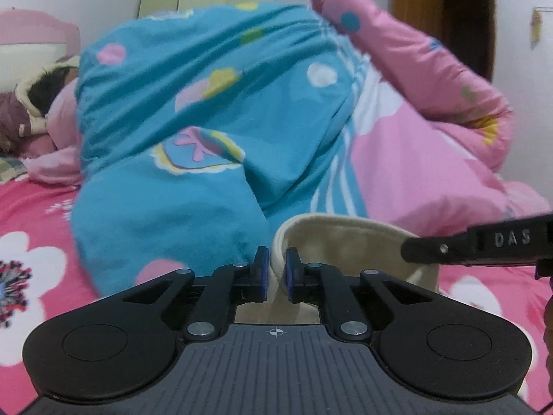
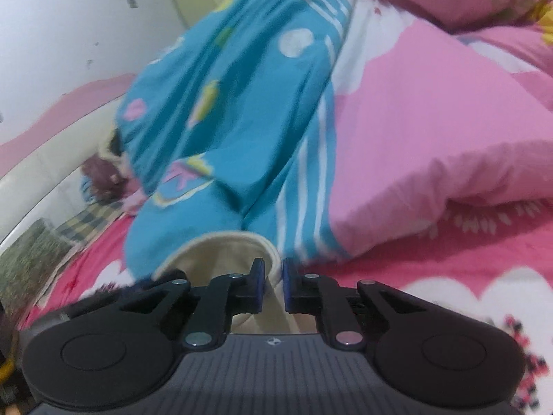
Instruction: Fold clothes
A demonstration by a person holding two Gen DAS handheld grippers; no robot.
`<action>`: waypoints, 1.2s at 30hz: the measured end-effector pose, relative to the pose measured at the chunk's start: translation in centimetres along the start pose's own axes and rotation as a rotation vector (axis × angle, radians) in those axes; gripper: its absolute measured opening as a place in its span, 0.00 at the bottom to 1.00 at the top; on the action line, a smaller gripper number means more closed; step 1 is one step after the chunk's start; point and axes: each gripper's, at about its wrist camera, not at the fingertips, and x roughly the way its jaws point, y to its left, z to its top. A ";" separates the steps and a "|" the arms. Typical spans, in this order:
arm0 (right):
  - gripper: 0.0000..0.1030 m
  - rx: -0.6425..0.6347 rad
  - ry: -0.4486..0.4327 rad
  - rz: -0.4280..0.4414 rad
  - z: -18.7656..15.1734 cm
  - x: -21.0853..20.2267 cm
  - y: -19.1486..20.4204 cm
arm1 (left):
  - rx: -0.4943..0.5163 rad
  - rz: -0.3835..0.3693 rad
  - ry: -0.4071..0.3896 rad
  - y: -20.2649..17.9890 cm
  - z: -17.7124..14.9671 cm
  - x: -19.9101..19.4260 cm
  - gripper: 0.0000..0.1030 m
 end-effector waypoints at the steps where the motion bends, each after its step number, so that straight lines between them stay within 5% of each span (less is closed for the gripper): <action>1: 0.11 -0.025 0.003 -0.007 -0.9 -0.7 0.4 | 0.002 -0.009 -0.001 0.3 -0.4 -1.3 0.08; 4: 0.10 -0.100 0.012 -0.027 -3.4 -2.8 1.6 | 0.006 -0.005 0.018 1.0 -2.1 -3.7 0.08; 9: 0.10 -0.277 0.047 -0.098 -8.2 -4.8 3.5 | 0.030 -0.025 0.164 1.9 -5.9 -4.9 0.11; 13: 0.21 -0.373 0.111 -0.149 -10.7 -4.9 4.1 | 0.005 -0.037 0.204 3.4 -7.5 -7.0 0.14; 18: 0.27 -0.265 0.078 -0.100 -8.7 -8.9 3.8 | -0.067 -0.013 0.105 5.6 -7.1 -10.4 0.14; 22: 0.28 -0.203 -0.010 -0.058 -5.5 -10.5 4.0 | -0.092 0.002 0.043 5.7 -5.0 -9.4 0.14; 28: 0.26 -0.157 -0.082 0.011 -3.5 -6.7 4.5 | -0.078 -0.056 0.097 3.5 -5.6 -3.5 0.17; 31: 0.26 -0.184 -0.007 -0.015 -6.0 -2.1 4.1 | -0.060 0.005 0.194 3.1 -9.3 0.2 0.18; 34: 0.25 -0.208 0.028 -0.029 -10.0 0.9 2.6 | -0.112 -0.030 0.158 4.1 -10.0 -0.2 0.18; 36: 0.25 -0.171 0.029 -0.008 -9.3 0.1 2.0 | -0.149 -0.058 0.167 4.9 -9.2 -0.6 0.18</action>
